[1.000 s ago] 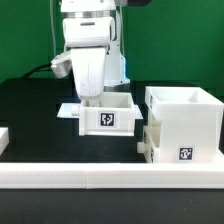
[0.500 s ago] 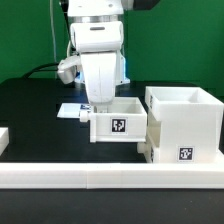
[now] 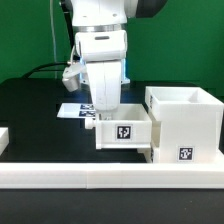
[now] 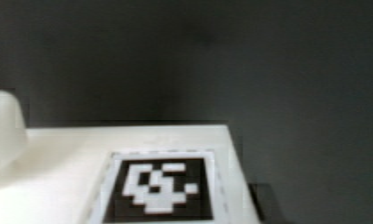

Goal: Assemble drawer

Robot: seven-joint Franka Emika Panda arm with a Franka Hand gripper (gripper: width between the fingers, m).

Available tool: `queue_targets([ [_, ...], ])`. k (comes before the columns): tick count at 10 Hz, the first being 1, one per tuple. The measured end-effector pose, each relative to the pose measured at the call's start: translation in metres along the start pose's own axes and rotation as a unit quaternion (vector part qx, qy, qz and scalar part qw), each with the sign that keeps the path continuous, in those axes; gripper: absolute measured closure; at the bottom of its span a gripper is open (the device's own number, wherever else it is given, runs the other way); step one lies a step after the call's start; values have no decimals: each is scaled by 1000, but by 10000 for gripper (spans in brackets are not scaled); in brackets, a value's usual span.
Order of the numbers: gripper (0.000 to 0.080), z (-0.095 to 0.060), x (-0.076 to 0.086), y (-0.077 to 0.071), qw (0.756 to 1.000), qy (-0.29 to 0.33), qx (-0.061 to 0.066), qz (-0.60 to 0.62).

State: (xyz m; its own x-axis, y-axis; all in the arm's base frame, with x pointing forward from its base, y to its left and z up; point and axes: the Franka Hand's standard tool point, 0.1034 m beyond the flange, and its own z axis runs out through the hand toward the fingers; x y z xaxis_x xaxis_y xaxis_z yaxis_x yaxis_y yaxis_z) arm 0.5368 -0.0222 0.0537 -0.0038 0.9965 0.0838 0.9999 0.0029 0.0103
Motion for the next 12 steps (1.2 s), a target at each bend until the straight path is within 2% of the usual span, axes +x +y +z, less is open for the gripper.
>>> queue_targets([
  [2,757,-1,1,0,1000,0,1,-1],
  [4,757,-2,3,3,1000,1,-8,0],
  [12,757,2,6,2,1000,3,-4,13],
])
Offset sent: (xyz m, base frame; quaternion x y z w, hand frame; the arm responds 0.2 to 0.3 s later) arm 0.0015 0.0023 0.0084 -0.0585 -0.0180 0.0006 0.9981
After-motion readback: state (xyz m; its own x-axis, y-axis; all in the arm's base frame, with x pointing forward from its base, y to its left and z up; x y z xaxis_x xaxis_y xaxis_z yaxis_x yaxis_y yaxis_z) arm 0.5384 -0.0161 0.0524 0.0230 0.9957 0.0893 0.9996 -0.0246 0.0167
